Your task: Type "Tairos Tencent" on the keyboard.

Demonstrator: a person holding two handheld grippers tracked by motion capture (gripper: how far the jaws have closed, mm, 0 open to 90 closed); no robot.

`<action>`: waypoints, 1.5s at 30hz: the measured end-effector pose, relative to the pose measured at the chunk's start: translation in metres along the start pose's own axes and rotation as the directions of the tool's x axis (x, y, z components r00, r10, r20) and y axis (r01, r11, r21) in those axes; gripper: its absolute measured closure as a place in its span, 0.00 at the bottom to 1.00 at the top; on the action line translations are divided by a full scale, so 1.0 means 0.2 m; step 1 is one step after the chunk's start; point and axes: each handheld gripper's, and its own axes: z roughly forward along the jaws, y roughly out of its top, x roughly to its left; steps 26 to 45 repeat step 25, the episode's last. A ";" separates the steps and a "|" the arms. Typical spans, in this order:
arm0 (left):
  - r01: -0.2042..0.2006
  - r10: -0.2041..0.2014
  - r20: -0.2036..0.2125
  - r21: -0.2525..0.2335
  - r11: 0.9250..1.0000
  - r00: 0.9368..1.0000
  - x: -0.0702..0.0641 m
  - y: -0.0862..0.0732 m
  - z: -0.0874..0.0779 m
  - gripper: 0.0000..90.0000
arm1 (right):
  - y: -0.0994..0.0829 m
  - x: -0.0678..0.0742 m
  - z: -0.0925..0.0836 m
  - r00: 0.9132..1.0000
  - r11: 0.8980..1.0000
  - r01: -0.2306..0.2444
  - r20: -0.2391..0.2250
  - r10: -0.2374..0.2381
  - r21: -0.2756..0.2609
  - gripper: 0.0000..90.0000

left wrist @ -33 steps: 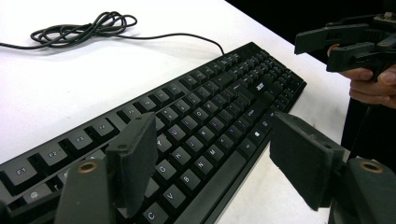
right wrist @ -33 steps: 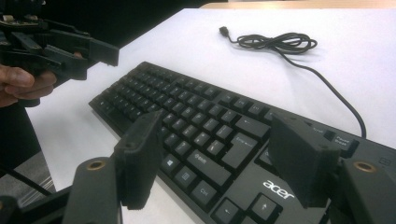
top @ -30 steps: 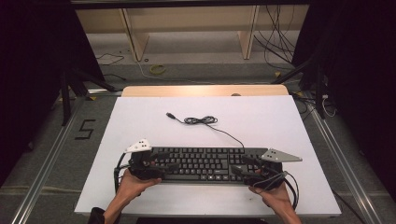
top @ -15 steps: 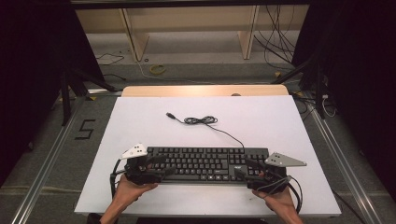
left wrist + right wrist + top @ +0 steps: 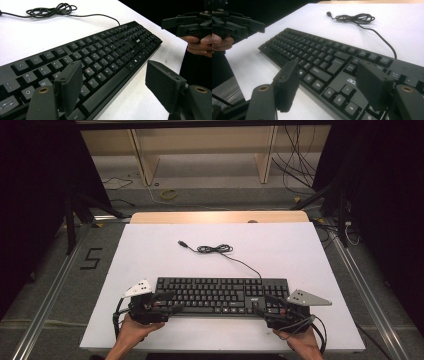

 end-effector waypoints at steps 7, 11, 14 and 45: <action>0.001 -0.001 -0.001 0.005 1.000 1.000 0.00 -0.01 0.00 0.31 | -0.02 0.00 -0.01 1.000 1.000 -0.004 0.006 0.004 -0.001 0.40; 0.000 0.000 -0.005 0.004 1.000 1.000 0.00 -0.01 0.00 0.31 | -0.01 0.00 -0.02 1.000 1.000 -0.002 0.009 0.002 -0.007 0.40; 0.001 -0.001 -0.009 -0.001 1.000 1.000 0.01 -0.01 0.00 0.31 | -0.01 0.00 -0.01 1.000 1.000 -0.001 0.008 0.001 -0.007 0.39; 0.000 0.000 -0.014 0.000 1.000 1.000 0.01 -0.01 0.00 0.30 | -0.01 0.00 -0.01 1.000 1.000 -0.003 0.010 0.003 -0.008 0.40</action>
